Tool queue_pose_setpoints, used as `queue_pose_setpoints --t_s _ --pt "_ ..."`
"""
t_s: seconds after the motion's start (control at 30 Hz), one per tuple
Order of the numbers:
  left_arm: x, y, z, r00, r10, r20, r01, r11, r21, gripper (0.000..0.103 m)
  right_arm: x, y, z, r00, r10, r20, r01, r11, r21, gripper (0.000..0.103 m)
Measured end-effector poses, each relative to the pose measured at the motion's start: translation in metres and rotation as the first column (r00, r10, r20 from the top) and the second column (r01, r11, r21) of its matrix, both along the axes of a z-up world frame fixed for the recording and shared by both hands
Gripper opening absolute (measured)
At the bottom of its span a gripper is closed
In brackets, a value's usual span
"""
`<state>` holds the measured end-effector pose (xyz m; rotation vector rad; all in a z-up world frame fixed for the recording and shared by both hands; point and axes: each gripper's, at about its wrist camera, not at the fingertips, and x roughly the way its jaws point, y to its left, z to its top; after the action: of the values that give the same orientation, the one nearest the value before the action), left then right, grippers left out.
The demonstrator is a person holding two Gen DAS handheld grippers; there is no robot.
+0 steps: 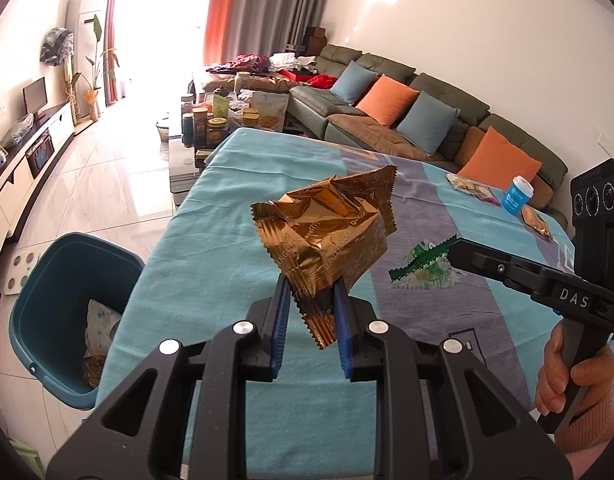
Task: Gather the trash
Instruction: 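Carry the gold bag and green-edged plastic bag over the teal bin with both grippers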
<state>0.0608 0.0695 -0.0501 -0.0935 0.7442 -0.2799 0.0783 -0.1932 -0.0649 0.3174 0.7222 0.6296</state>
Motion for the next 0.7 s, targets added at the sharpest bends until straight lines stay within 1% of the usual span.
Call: queue_pose_setpoints --t_s 0.7 --pt "-0.011 0.04 -0.002 0.997 0.083 0.004 -0.083 0.996 -0.013 0.021 0.006 0.044 0.003 0.995 0.1 -0.001 -0.1 0.995 -0.013 0.006"
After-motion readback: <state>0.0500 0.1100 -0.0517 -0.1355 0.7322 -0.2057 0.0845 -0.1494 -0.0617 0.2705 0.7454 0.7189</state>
